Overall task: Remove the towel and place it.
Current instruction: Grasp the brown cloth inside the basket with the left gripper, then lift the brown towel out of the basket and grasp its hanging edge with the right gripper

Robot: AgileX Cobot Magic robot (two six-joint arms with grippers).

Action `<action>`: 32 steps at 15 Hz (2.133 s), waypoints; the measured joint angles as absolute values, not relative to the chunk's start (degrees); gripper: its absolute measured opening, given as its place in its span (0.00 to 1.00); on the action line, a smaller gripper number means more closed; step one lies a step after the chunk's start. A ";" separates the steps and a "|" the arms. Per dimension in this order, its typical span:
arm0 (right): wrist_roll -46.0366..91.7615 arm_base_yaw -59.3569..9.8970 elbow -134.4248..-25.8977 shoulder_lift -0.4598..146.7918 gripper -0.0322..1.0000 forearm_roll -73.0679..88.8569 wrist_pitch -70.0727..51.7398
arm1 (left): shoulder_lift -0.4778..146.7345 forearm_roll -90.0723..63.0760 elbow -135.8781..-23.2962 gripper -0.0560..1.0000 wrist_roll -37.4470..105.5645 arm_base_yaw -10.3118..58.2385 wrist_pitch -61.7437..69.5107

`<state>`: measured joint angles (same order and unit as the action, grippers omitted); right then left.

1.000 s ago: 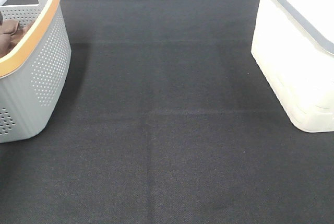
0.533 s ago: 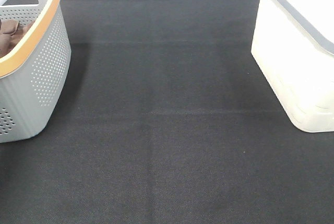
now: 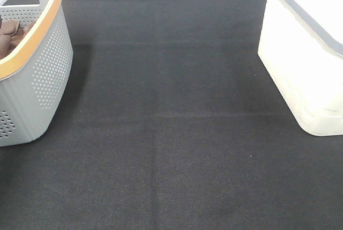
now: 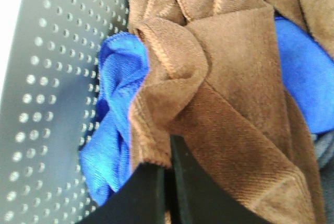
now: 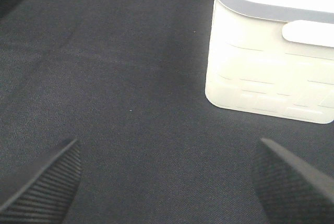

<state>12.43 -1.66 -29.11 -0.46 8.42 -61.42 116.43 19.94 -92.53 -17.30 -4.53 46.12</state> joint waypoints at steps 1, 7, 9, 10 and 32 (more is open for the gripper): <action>12.43 -1.66 -29.11 -0.46 0.84 8.42 -61.42 | 116.20 20.23 -92.53 0.05 -17.30 -4.53 46.18; 12.43 -1.66 -29.11 -0.46 0.84 8.42 -61.42 | 105.65 18.51 -92.53 0.05 -17.30 -4.53 47.67; 12.43 -1.66 -29.11 -0.46 0.84 8.42 -61.42 | 100.96 18.28 -92.53 0.05 -17.30 -4.47 48.07; 12.43 -1.66 -29.11 -0.34 0.84 8.48 -61.42 | 98.72 18.28 -92.53 0.05 -17.30 -4.41 48.07; 37.87 -27.90 -59.24 56.95 0.51 36.90 -47.78 | 78.67 -23.09 -100.55 0.05 -0.80 2.86 34.78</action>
<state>37.87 -27.90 -59.24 56.95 36.90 -47.78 78.67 -23.09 -100.55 -0.80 2.86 34.78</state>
